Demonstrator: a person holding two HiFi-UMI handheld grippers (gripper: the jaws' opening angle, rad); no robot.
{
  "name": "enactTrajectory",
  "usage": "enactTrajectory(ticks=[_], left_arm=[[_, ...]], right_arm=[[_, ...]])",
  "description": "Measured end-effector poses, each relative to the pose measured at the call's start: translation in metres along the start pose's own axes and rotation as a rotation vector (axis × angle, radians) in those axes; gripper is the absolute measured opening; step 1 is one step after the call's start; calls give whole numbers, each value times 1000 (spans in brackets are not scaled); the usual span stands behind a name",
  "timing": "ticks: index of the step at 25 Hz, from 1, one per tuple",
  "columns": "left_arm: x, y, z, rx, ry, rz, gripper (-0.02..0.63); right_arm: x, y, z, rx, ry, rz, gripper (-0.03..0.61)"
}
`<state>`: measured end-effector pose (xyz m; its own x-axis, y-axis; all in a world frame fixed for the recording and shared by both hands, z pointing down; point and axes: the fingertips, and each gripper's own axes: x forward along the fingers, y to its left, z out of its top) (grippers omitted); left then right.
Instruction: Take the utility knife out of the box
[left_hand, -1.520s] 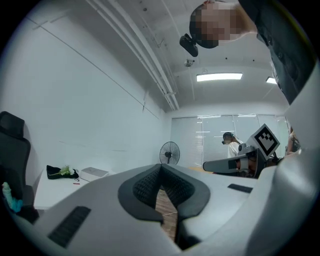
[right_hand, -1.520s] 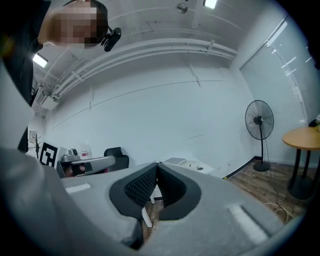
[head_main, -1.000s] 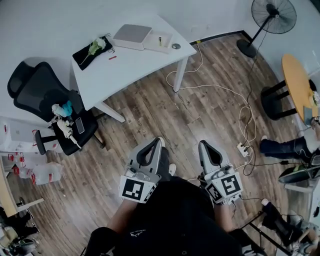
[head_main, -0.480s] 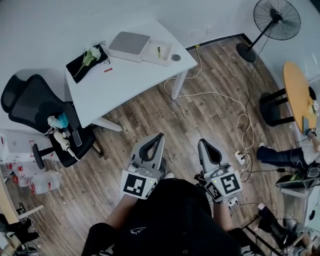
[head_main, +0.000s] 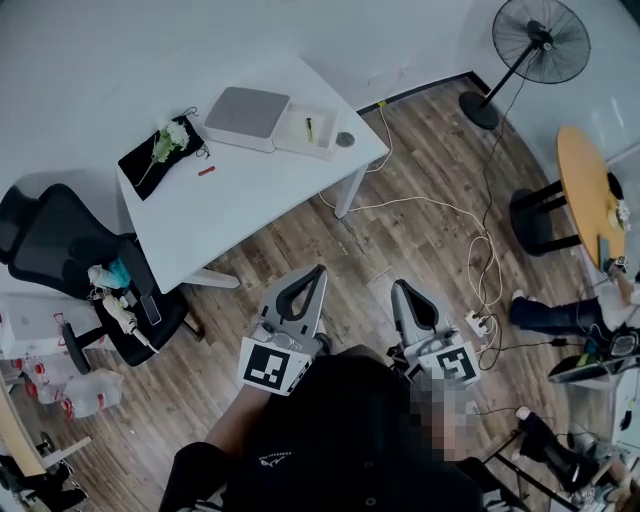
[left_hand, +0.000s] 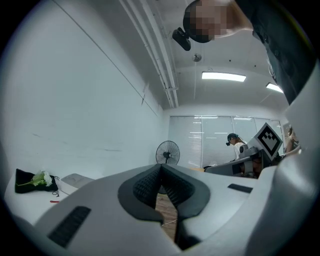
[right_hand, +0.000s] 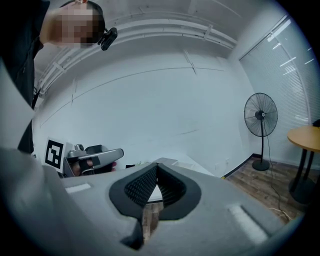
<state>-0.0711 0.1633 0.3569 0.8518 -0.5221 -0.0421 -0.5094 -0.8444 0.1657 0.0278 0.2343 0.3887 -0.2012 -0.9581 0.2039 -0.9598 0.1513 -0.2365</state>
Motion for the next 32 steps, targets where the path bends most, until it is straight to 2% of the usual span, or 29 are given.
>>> enactTrajectory(ticks=[4, 8, 15, 20, 23, 26, 32], left_arm=[[0, 13, 0, 28, 19, 6, 5], [-1, 22, 0, -1, 10, 12, 5], [3, 44, -1, -5, 8, 86, 5], [15, 68, -10, 34, 63, 151, 6], [33, 84, -6, 18, 48, 183, 5], [57, 97, -4, 41, 57, 210, 5], [108, 120, 15, 52, 12, 287, 6]], right_arm=[[16, 7, 9, -16, -11, 18, 3], [31, 9, 12, -16, -12, 29, 3], [62, 1, 15, -9, 8, 77, 3], [96, -18, 24, -20, 15, 114, 3], [118, -34, 32, -22, 21, 135, 3], [141, -55, 38, -14, 29, 154, 3], [191, -92, 62, -34, 47, 228, 3]])
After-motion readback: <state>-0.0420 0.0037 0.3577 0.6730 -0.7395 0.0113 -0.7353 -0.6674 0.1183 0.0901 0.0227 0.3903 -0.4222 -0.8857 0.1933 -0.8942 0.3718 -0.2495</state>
